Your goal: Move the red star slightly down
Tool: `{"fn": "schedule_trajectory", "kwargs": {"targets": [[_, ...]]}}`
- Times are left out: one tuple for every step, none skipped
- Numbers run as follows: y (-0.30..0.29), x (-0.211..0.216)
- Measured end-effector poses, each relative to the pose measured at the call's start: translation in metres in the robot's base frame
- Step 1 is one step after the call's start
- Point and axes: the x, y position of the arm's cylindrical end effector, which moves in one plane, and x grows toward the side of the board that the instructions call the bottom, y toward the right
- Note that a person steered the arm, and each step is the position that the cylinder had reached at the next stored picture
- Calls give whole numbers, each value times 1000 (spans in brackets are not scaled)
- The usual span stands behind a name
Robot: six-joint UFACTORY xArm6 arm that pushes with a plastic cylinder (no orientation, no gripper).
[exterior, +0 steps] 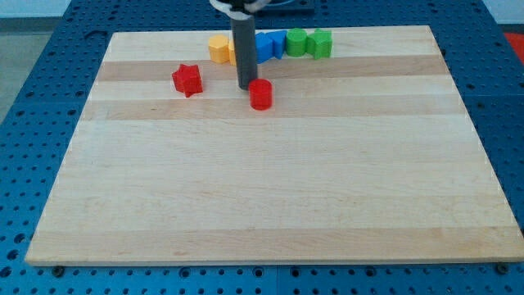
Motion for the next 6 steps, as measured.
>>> {"fn": "schedule_trajectory", "kwargs": {"targets": [[5,20],[-16,-11],[-39,-50],[-64,-72],[-98,-79],[-135,-57]]}}
